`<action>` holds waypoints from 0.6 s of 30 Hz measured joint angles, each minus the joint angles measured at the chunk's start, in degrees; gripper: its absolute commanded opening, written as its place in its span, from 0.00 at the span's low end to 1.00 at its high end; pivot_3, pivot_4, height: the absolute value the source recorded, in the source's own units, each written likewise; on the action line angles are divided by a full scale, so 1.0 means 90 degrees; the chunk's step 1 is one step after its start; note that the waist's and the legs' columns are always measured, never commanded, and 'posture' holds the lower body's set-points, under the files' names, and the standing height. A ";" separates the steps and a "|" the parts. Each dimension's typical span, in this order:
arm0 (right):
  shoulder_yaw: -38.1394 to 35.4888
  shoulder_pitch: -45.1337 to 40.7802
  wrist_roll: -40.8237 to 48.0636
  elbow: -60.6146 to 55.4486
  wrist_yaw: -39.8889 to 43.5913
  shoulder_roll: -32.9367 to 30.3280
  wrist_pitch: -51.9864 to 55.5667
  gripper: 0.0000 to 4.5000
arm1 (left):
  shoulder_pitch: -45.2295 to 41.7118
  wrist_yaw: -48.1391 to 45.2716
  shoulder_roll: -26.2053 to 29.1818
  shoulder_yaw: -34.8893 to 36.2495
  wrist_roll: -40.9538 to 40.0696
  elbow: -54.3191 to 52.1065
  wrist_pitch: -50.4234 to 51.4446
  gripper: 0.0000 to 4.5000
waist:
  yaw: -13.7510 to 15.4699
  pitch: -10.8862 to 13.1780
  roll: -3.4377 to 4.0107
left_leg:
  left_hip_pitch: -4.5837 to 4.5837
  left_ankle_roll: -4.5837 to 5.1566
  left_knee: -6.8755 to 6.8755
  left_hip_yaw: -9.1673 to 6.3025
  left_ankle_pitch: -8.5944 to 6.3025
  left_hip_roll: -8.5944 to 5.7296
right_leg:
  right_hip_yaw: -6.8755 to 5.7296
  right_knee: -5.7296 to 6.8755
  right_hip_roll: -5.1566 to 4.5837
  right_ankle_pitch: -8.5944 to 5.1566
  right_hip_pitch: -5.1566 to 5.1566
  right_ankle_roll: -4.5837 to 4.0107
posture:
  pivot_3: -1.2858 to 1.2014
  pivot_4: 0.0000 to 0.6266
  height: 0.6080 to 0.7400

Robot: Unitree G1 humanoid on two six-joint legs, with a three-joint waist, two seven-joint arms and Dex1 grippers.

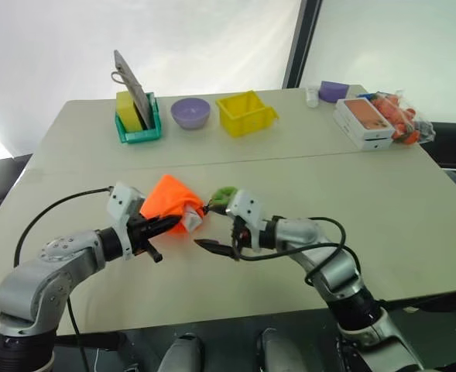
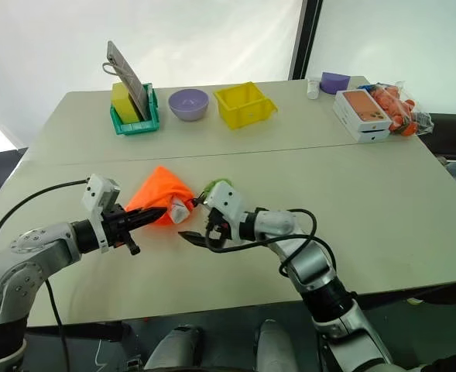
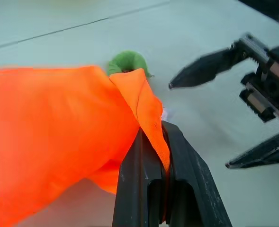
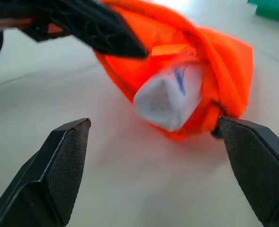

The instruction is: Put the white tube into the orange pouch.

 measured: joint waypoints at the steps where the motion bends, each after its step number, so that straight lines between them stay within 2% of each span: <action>1: -0.0042 0.0077 0.0065 0.0001 -0.0004 0.0005 0.0076 0.60 | 0.0016 0.0014 -0.0098 0.0078 -0.0183 0.0079 0.0064 0.00 | 0.0001 0.0000 0.0000 | 0.0001 0.0000 0.0000 0.0000 0.0000 0.0000 | 0.0000 0.0001 0.0000 0.0000 0.0000 0.0000 | 0.52 0.24 1.00; 6: 0.0028 0.0155 0.0077 0.0031 -0.0221 0.0167 0.0097 0.03 | 0.0148 -0.0011 -0.0186 0.0249 -0.0780 0.0427 0.0268 0.00 | -0.0003 0.0000 0.0000 | 0.0002 0.0000 0.0000 0.0000 0.0000 0.0001 | 0.0000 0.0002 0.0000 0.0001 -0.0002 -0.0003 | 0.52 0.24 1.00; 11: 0.0248 0.0052 -0.0190 0.0383 -0.0582 0.0517 -0.0222 0.01 | 0.0170 -0.0234 0.0023 0.0247 -0.0932 0.0938 0.0341 0.00 | 0.0006 0.0000 0.0000 | -0.0001 0.0000 0.0001 0.0001 0.0000 0.0000 | 0.0000 -0.0002 0.0000 0.0000 -0.0004 -0.0008 | 0.52 0.24 1.00; 18: 0.0352 -0.0700 -0.0582 0.1469 -0.0860 0.0948 -0.0816 0.01 | -0.0062 -0.0470 0.0171 0.0144 -0.0946 0.1235 0.0335 0.00 | -0.0004 0.0000 0.0000 | 0.0000 -0.0001 -0.0002 0.0001 0.0000 0.0000 | 0.0000 0.0000 0.0000 0.0016 -0.0007 -0.0031 | 0.52 0.24 1.00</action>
